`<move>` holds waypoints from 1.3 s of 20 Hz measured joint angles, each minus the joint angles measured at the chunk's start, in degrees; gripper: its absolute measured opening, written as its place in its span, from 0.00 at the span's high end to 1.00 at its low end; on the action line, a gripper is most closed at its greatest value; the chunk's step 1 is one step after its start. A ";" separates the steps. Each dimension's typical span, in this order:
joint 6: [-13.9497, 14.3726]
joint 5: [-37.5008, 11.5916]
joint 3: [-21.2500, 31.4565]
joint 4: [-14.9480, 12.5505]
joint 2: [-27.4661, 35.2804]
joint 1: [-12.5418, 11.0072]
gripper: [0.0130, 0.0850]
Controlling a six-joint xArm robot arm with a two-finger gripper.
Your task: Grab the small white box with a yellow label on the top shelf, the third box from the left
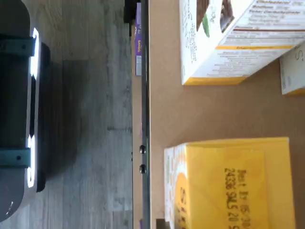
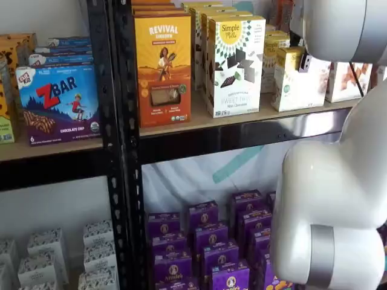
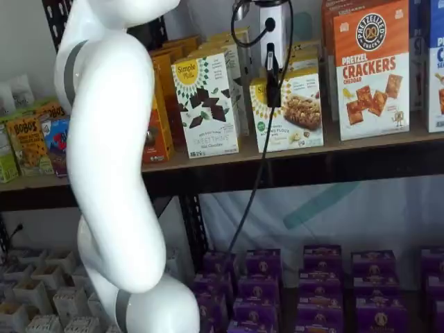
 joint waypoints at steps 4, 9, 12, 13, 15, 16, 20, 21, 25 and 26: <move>-0.15 -0.03 0.18 0.07 -0.22 -0.17 0.56; -0.32 -0.05 0.44 -0.06 -0.50 -0.31 0.61; -0.41 0.10 0.57 0.12 -0.68 -0.46 0.67; -0.43 0.10 0.64 0.25 -0.79 -0.50 0.67; -0.37 1.18 0.02 0.47 -0.68 -0.58 0.67; -0.27 2.11 -0.36 0.59 -0.71 -0.59 0.67; 0.20 3.23 1.09 0.85 -3.33 -0.36 0.67; 0.32 2.99 2.07 0.84 -4.43 -0.24 0.67; 1.04 3.58 5.45 0.10 -8.74 0.55 0.67; 1.34 3.96 6.38 -0.41 -9.92 0.92 0.67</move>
